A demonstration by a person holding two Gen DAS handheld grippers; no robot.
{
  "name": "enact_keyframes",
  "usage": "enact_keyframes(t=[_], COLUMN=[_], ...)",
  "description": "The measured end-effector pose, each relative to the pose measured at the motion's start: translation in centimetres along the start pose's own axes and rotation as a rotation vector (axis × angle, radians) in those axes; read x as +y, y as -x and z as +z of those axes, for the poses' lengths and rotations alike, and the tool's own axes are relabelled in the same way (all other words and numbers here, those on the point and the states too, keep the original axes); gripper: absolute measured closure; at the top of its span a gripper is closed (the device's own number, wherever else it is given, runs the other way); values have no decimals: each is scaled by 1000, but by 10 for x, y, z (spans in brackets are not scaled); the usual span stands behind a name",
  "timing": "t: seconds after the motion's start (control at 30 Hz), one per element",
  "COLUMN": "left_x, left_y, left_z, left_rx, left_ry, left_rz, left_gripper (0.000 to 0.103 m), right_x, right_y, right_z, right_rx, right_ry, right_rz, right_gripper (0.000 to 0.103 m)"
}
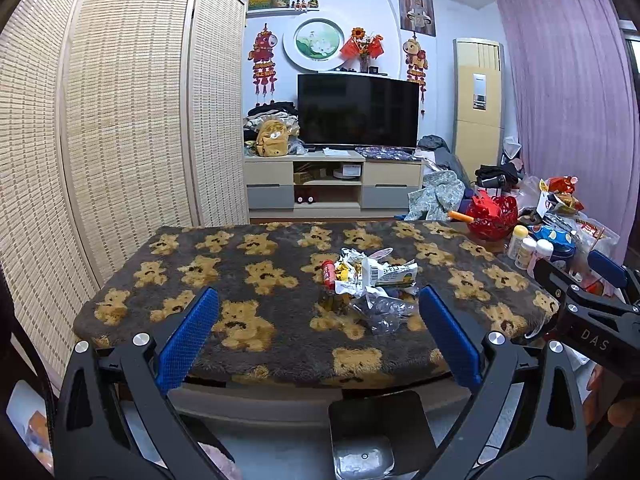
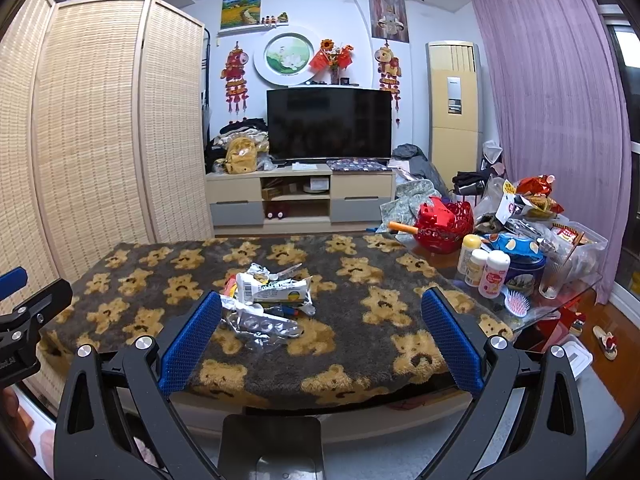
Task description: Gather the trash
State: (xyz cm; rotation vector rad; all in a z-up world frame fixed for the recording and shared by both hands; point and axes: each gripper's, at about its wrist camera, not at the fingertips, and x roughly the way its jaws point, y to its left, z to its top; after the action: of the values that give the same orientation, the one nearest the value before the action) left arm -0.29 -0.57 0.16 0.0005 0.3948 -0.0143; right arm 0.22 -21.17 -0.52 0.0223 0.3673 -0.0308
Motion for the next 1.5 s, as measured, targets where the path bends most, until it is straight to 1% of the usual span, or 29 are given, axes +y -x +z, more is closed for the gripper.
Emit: enact_keyframes(t=[0.7,0.97,1.0,1.5], left_x=[-1,2,3,3], left_y=[0,0,0,0], left_z=[2,5,5,3], left_rx=[4,-1,-1,5], left_ry=[-1,3,3,-2], left_rz=[-1,-2,-3,-2], left_gripper=[8,8,8,8], right_x=[-5,0,-6,-8], right_y=[-5,-8,-6,-7], right_z=[-2,-4,0,-2], right_rx=[4,8,8,17], right_ry=[-11,-8,-12,-18], right_rz=[0,-7,-6,-8], right_gripper=[3,3,3,3])
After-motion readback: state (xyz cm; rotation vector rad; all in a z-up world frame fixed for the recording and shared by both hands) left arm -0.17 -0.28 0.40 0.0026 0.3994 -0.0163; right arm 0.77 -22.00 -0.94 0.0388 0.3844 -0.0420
